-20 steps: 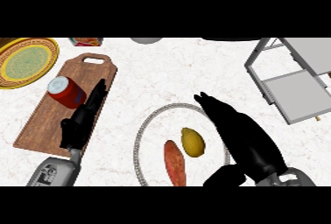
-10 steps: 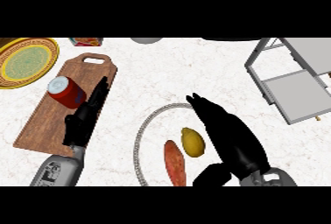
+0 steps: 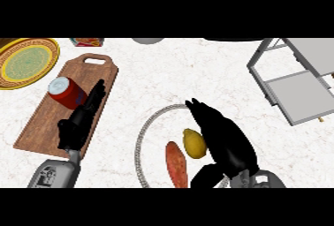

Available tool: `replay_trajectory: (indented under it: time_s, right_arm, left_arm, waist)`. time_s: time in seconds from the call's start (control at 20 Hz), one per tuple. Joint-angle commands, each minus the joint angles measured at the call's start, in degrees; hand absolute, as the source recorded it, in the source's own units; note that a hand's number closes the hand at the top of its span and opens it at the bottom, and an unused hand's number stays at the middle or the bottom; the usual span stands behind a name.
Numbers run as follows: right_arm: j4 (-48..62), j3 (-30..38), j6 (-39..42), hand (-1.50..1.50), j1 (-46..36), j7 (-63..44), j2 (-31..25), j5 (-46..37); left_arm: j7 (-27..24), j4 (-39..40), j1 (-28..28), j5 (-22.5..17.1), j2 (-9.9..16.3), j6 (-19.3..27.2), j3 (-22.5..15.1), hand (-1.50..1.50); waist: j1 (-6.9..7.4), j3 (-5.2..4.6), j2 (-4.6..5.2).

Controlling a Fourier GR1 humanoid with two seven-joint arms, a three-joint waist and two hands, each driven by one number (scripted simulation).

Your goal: Pick the lemon from the placemat and place it in the tiered shelf

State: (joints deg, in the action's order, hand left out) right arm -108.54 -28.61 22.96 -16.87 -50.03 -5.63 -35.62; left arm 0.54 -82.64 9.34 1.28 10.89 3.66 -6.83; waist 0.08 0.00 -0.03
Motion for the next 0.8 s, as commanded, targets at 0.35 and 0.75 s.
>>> replay_trajectory:
  time_s: [0.35,0.75]
  right_arm:
    - [8.71,1.68,1.45,-1.50,-1.64,3.31,4.28,-6.70]
    - [7.68,4.39,3.67,-1.50,0.84,6.96,3.40,-9.12]
  left_arm:
    - [-0.89,2.67,1.41,4.88,-4.48,0.87,-0.20,0.00]
    - [1.55,0.24,0.84,4.66,-4.92,-1.44,1.91,0.00]
  waist:
    - [-0.07,-0.01,0.04]
    - [-0.08,0.00,0.01]
